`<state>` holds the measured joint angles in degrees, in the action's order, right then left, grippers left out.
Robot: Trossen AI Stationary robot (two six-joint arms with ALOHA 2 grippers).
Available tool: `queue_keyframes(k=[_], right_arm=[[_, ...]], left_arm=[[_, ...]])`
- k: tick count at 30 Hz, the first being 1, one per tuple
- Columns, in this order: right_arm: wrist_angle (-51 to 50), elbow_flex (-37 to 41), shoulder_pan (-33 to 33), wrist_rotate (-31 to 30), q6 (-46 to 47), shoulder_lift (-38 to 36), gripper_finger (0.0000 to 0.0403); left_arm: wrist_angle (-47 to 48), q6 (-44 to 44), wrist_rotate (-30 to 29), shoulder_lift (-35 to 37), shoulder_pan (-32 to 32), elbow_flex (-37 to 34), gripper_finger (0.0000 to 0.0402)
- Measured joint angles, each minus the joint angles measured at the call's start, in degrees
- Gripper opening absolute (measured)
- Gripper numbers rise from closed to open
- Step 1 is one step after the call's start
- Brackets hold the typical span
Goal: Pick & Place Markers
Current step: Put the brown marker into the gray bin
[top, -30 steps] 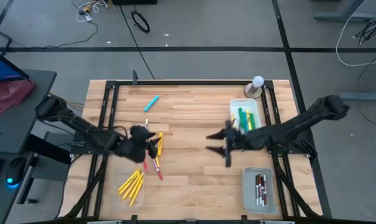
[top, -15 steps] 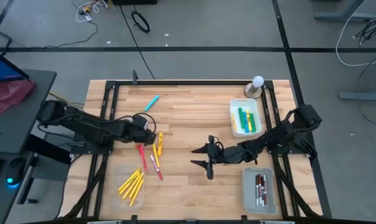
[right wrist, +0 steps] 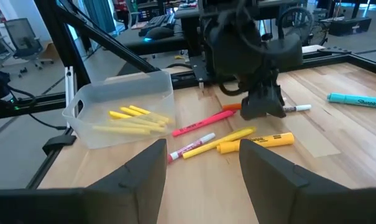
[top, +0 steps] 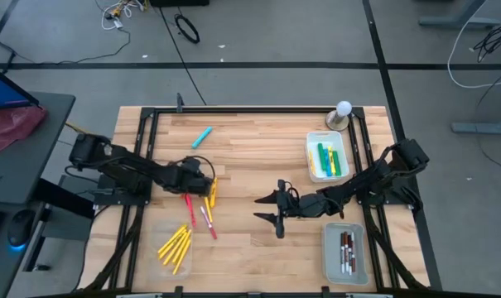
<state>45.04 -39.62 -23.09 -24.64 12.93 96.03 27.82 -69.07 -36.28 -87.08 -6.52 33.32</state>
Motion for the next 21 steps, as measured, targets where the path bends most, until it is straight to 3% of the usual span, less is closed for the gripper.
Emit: queue_keyframes(k=[6,14,21], right_arm=[[0.3,0.0,0.0,0.0,0.0,0.0,0.0203],[0.2,0.0,0.0,0.0,-1.0,0.0,0.0203],[-4.2,0.0,0.0,0.0,-1.3,-2.9,0.0203]], left_arm=[[-1.4,-2.8,-1.7,-4.5,-0.2,0.3,0.0123],[-6.9,-2.3,-4.5,-6.6,-1.8,0.1,0.0035],[-7.3,-1.9,-7.0,-6.2,-3.9,0.5,0.0033]])
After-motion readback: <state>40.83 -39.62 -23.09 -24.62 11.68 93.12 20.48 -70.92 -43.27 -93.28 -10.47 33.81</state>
